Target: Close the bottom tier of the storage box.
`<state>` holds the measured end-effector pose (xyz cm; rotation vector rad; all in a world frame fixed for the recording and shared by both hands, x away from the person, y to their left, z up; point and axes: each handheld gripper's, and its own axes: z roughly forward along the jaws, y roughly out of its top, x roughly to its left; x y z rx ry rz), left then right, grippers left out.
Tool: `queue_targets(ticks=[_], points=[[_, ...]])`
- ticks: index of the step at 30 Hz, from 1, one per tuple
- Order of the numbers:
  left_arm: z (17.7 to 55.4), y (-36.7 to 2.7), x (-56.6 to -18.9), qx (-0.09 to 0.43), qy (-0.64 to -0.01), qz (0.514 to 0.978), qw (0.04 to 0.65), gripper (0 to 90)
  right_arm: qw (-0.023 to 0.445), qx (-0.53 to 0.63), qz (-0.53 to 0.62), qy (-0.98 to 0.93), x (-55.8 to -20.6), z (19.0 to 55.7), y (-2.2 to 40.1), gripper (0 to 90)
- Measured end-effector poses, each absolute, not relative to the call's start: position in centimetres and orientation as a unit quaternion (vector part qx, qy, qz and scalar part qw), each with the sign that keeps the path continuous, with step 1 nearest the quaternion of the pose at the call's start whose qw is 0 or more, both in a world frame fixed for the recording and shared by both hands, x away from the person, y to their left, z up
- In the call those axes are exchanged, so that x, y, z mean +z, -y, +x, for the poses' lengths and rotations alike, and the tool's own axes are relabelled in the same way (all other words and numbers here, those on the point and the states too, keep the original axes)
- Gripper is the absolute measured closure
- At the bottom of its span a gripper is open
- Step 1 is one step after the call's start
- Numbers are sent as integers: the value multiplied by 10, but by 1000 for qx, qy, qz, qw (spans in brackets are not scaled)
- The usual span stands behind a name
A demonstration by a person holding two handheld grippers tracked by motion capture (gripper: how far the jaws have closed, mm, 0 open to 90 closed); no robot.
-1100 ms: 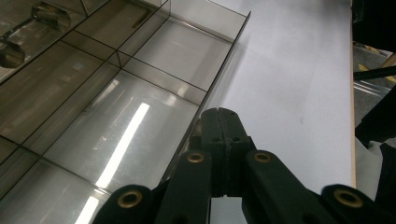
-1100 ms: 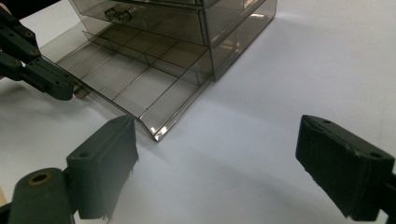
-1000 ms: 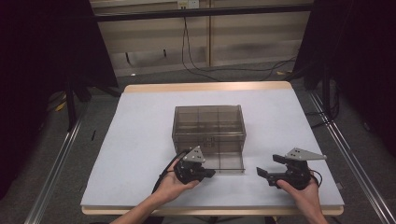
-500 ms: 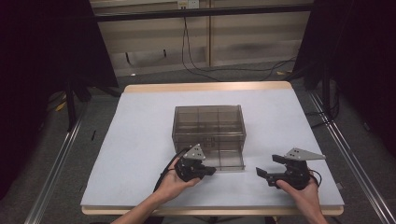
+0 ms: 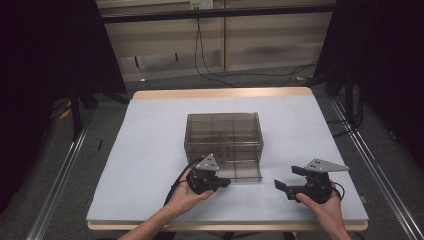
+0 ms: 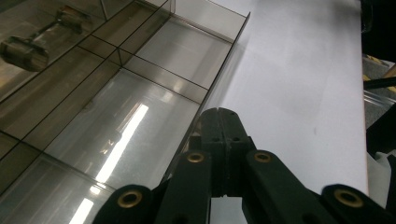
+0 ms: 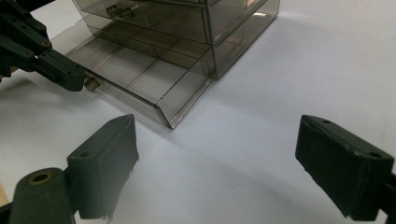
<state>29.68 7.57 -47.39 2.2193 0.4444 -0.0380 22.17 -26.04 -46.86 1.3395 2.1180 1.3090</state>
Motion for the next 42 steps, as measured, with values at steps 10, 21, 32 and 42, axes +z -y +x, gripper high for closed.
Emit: queue_targets(ticks=[10, 21, 32, 42], points=[[297, -77, -474, -9, -178, 887, 425, 900, 156, 458, 468, -740, -469, 222, 260, 125], [297, -76, -474, -2, -183, 887, 424, 900, 154, 458, 468, -740, -469, 222, 260, 125], [300, -76, -475, 0, -184, 890, 417, 900, 153, 457, 467, -741, -469, 222, 260, 125], [302, -80, -472, 2, -198, 888, 416, 900, 154, 458, 467, -741, -468, 223, 261, 125]])
